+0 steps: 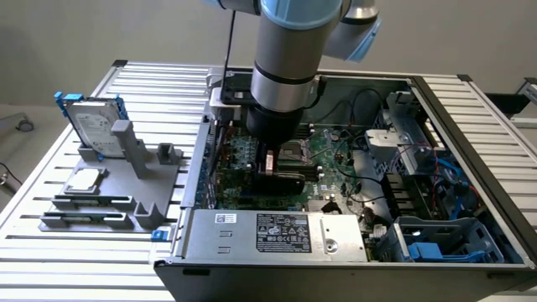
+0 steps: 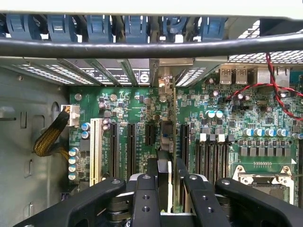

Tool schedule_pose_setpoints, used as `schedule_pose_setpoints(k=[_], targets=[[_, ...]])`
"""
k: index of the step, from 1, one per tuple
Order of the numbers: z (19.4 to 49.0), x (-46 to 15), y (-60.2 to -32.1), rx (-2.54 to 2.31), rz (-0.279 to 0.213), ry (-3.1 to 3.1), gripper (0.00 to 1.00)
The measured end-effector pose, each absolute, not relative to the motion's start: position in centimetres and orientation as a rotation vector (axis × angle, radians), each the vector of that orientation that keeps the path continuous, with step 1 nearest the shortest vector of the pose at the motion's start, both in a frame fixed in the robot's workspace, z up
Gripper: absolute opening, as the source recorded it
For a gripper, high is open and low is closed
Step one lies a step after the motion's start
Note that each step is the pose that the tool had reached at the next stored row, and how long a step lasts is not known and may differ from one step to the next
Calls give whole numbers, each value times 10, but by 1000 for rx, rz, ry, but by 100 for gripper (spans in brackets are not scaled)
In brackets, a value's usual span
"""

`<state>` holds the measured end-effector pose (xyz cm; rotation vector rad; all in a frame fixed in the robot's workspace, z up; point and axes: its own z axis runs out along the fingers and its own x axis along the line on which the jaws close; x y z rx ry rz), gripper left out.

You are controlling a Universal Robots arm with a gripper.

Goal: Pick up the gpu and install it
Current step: 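Press down on the gpu until it lock into place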

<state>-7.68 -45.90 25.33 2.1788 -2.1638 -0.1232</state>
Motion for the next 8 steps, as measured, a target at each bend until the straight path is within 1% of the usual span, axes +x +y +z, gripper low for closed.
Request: schedule_pose_setpoints(k=[8], targets=[[255,-79,-459,2180,-124,-2164,26]])
